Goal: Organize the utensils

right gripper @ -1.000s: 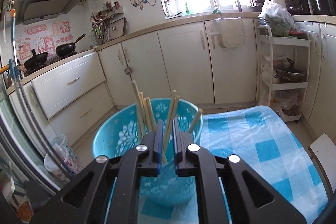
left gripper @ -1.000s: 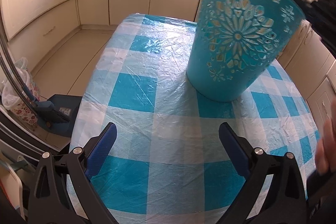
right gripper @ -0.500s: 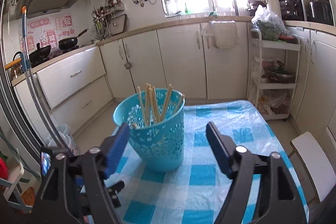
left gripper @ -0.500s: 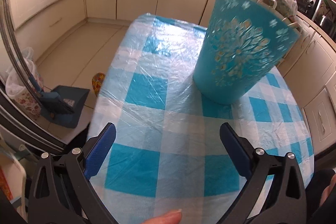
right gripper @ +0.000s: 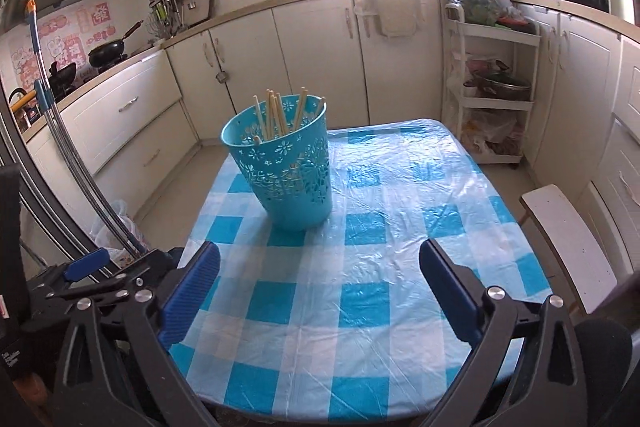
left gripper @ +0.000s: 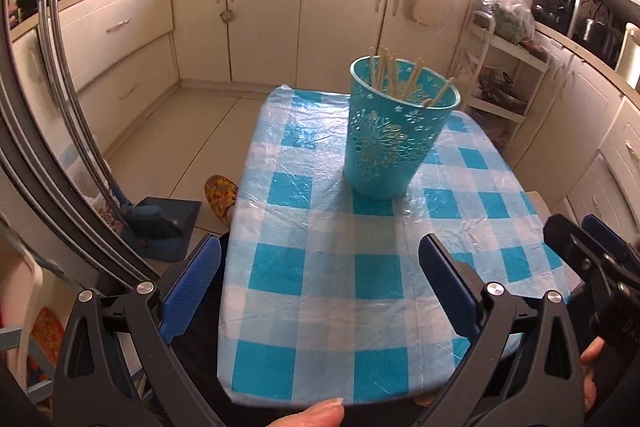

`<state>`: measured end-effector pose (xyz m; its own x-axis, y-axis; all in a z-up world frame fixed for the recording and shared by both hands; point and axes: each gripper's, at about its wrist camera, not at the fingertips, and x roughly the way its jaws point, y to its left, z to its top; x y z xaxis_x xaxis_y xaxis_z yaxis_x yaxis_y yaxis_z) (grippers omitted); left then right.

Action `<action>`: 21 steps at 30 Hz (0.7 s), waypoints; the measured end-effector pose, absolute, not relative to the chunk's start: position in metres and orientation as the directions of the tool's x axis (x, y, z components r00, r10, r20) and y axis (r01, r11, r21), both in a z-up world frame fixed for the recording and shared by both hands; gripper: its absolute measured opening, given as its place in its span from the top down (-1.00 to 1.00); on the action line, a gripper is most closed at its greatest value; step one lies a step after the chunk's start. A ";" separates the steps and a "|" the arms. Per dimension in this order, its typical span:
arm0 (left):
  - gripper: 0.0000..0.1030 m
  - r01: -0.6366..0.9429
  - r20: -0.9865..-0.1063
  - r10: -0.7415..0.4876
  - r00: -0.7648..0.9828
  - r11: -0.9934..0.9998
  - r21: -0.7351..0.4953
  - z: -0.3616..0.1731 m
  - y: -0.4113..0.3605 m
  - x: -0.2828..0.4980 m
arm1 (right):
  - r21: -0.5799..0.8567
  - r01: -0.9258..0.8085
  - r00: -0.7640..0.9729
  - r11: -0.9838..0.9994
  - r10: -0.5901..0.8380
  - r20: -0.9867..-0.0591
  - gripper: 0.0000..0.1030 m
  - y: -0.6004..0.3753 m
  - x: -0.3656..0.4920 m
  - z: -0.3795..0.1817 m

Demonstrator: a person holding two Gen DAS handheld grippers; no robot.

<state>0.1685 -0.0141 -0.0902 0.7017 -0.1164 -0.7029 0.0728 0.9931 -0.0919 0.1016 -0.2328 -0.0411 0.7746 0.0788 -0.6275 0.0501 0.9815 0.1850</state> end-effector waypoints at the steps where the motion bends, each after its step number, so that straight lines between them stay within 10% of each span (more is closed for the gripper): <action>1: -0.85 0.084 -0.696 -0.125 0.707 0.992 -0.093 -0.084 -0.014 0.162 | 0.186 0.060 0.775 0.981 0.072 -0.628 -0.86 -0.234 0.097 -0.037; 21: -0.85 0.108 -0.635 -0.112 0.765 0.993 -0.046 0.003 -0.003 0.060 | 0.250 0.054 0.806 0.967 0.105 -0.583 -0.86 -0.219 0.007 0.031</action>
<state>0.0605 -0.0025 0.0032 0.7647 -0.1124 -0.6345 0.1078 0.9931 -0.0460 0.0068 -0.2193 0.0307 0.8057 0.1054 -0.5829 0.0541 0.9668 0.2496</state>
